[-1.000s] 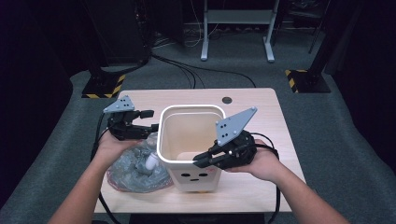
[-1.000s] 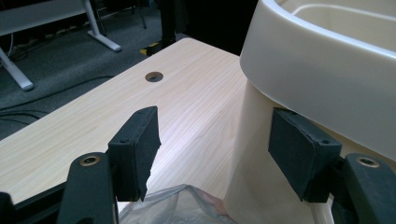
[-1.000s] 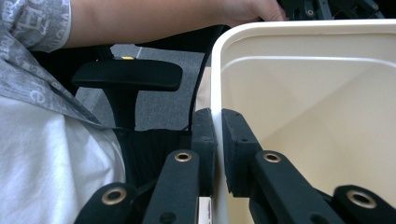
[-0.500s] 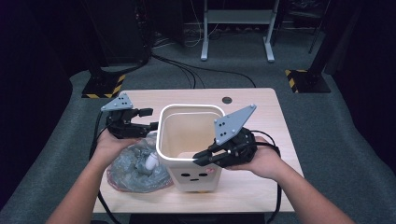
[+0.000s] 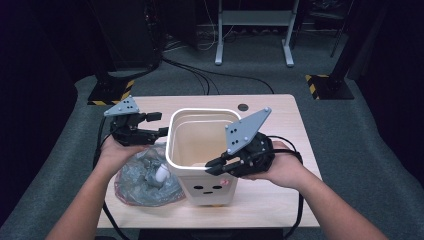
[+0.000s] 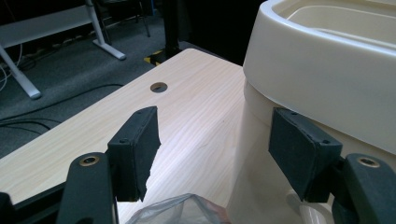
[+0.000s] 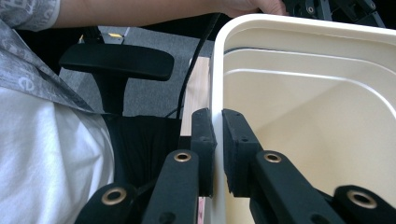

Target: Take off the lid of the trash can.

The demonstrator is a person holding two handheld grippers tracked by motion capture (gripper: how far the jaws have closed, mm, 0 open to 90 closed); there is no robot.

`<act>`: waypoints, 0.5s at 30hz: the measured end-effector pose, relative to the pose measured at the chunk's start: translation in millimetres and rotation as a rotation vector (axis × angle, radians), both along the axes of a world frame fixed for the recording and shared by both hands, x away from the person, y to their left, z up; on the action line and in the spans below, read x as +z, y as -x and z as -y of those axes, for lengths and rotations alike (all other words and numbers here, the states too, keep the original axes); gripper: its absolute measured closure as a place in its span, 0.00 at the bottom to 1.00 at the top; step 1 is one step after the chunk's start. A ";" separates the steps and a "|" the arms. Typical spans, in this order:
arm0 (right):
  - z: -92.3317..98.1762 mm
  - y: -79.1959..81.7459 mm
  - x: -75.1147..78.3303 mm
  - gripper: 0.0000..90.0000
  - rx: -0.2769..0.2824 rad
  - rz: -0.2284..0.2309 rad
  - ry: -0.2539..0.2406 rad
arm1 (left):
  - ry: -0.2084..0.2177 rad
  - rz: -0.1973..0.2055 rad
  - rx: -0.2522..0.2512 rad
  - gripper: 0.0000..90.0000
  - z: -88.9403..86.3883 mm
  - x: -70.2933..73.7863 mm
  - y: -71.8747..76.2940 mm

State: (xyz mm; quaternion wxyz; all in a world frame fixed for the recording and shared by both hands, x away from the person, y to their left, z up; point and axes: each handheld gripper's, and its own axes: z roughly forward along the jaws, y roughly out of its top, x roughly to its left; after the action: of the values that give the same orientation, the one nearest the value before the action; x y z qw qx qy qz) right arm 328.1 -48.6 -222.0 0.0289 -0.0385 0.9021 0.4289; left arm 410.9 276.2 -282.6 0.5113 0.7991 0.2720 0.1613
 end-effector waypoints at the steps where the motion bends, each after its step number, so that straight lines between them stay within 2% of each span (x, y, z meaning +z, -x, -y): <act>1: -0.3 0.0 0.9 0.93 0.002 0.003 0.002 | 0.004 0.003 0.002 0.37 -0.7 0.9 0.1; 4: -2.1 1.7 4.8 0.93 0.006 0.018 0.014 | 0.032 0.000 0.005 0.37 -3.9 3.9 -0.2; 7: -4.7 2.4 7.4 0.93 0.010 0.032 0.033 | 0.033 0.002 0.008 0.37 -4.6 5.5 -0.4; 15: -4.0 3.0 10.4 0.93 0.014 0.041 0.011 | 0.031 0.007 0.014 0.37 -6.8 6.8 0.3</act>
State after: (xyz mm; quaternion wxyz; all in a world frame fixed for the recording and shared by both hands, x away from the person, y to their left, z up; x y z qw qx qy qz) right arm 325.1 -44.6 -211.6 0.0443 -0.0535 0.9033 0.4234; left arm 410.5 283.0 -275.7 0.5235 0.7886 0.2783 0.1632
